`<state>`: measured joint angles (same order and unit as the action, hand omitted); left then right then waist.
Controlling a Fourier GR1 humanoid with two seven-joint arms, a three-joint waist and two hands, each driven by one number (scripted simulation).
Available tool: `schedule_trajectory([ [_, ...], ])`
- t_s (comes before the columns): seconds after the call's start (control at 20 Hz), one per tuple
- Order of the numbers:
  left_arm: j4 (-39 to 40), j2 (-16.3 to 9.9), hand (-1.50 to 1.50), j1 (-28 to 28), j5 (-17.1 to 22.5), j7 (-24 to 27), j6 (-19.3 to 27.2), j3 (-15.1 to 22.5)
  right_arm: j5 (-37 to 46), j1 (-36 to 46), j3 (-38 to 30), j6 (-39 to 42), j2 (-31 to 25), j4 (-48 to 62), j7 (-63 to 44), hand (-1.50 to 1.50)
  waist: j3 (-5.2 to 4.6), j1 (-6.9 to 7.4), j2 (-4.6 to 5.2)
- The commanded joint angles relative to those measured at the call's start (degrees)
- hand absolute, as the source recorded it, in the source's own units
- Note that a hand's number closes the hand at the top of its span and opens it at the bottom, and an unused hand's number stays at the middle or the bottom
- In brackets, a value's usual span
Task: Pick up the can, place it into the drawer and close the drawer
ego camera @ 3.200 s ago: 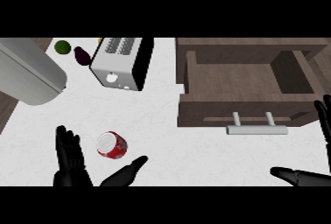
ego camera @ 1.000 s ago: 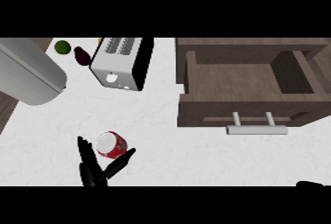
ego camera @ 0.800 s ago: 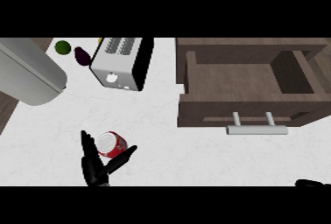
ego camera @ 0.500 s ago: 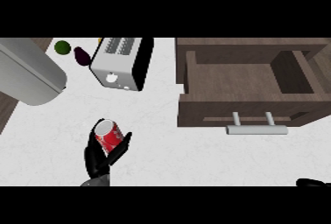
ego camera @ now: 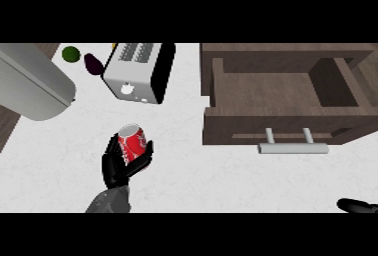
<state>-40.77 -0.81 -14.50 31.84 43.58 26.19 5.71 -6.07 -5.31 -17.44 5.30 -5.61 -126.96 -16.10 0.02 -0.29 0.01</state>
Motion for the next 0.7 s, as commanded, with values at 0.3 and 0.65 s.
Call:
schedule_trajectory([
  [0.3, 5.71, -5.68, 1.50, -13.35, -4.30, -8.22, -15.50, 4.75, 0.80, 1.21, 1.46, -0.71, 0.26, -2.55, -2.17, -1.50, -0.14, -1.49, 0.37],
  [0.65, 6.21, -6.59, 1.50, -19.69, -5.44, -14.15, -20.62, 3.13, 0.23, -1.12, -0.17, 0.24, 0.30, -3.06, -0.35, -1.50, -0.02, -0.31, -0.01],
])
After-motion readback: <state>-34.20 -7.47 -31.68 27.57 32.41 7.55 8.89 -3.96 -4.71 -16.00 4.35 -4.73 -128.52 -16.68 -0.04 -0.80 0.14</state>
